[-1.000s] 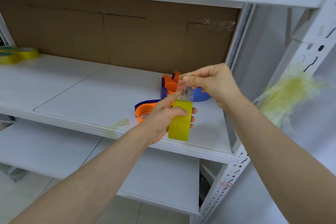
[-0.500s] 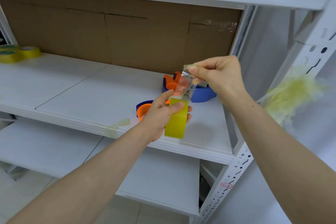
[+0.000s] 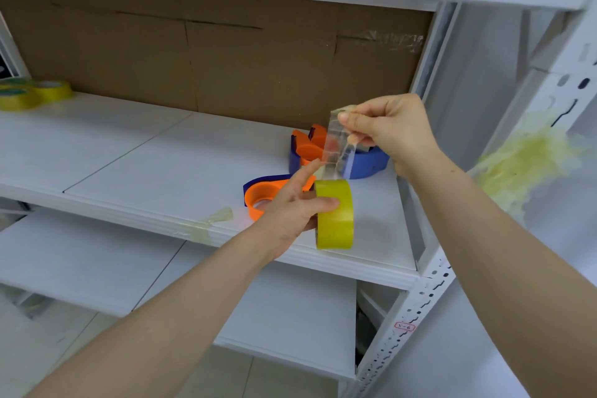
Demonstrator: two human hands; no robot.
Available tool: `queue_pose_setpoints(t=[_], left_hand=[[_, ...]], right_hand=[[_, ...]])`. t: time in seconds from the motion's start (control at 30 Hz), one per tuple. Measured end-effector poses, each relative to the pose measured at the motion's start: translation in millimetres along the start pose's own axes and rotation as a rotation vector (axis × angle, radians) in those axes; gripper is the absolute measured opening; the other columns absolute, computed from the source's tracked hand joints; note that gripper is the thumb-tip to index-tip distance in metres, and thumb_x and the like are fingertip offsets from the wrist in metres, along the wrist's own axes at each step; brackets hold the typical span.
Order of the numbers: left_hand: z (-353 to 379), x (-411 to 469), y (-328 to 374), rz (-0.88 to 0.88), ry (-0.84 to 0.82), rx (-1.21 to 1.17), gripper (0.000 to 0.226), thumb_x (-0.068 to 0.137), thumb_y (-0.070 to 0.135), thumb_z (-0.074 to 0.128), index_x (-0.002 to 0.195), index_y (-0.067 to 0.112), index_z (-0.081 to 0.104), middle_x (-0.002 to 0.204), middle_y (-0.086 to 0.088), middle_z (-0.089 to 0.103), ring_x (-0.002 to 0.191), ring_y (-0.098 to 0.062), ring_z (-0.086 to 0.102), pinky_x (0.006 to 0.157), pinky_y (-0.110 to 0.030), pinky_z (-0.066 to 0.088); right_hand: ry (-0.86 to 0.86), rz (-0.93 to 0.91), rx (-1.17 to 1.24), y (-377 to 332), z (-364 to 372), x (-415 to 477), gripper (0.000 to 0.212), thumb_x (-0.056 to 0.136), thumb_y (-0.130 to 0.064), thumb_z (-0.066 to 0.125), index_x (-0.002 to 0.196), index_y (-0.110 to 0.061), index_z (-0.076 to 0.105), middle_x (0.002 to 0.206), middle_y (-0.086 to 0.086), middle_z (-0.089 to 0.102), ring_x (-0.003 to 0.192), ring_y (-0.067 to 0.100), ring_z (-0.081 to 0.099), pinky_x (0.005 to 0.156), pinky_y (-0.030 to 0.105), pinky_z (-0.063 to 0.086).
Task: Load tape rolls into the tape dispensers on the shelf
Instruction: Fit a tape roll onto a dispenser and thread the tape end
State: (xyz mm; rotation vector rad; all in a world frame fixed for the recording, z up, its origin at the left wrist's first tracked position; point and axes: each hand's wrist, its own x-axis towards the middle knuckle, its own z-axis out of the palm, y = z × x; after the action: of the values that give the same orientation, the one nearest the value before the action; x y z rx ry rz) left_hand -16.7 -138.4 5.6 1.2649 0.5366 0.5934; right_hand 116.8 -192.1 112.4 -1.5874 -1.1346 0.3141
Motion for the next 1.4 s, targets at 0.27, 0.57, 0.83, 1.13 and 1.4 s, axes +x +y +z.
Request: queue_pose_setpoints(t=[0.27,0.57,0.83,1.13,1.4], left_hand=[[-55.0,13.9,-10.0,0.038,0.568,0.243,0.027,0.085,-0.001,0.056,0.110,0.008,0.061,0.095,-0.014,0.069,0.069,-0.016,0.065,0.060,-0.024,0.049],[-72.8,37.3,-39.7,0.082,0.329,1.589,0.052,0.079,0.045,0.064,0.126,0.028,0.051,0.129,0.004,0.055,0.121,-0.020,0.048,0.104,-0.036,0.025],[-71.4,52.3,-34.2,0.112,0.321,1.216,0.025,0.097,0.021,0.046,0.116,0.010,0.058,0.111,-0.014,0.063,0.103,-0.033,0.057,0.091,-0.034,0.043],[-41.9,31.7,3.3,-0.041,0.228,-0.095,0.018,0.095,0.007,0.043,0.106,0.009,0.057,0.084,-0.001,0.071,0.083,-0.018,0.063,0.076,-0.032,0.050],[-40.3,28.7,0.5,0.029,0.266,0.010,0.043,0.079,-0.017,0.045,0.106,0.013,0.057,0.093,-0.003,0.068,0.088,-0.017,0.063,0.081,-0.032,0.050]], right_hand=[[-0.021,0.041,0.065,19.8,-0.3,-5.5,0.003,0.080,-0.013,0.072,0.077,-0.014,0.072,0.050,-0.009,0.064,0.049,0.003,0.060,0.055,0.017,0.052],[-0.011,0.085,0.120,30.7,-5.1,0.8,0.011,0.080,-0.012,0.072,0.071,-0.019,0.071,0.047,-0.005,0.064,0.050,0.006,0.059,0.052,0.015,0.049],[-0.003,0.152,0.171,38.3,-4.9,1.2,0.010,0.081,-0.012,0.071,0.072,-0.016,0.071,0.047,-0.006,0.064,0.048,0.004,0.061,0.052,0.015,0.052],[0.035,0.261,0.212,39.6,0.0,6.9,0.008,0.084,-0.010,0.067,0.077,-0.011,0.070,0.068,0.005,0.065,0.059,0.008,0.062,0.054,0.017,0.055],[0.001,0.238,0.174,30.6,1.5,6.7,0.009,0.084,-0.010,0.068,0.076,-0.013,0.070,0.055,-0.003,0.066,0.052,0.004,0.062,0.052,0.016,0.053]])
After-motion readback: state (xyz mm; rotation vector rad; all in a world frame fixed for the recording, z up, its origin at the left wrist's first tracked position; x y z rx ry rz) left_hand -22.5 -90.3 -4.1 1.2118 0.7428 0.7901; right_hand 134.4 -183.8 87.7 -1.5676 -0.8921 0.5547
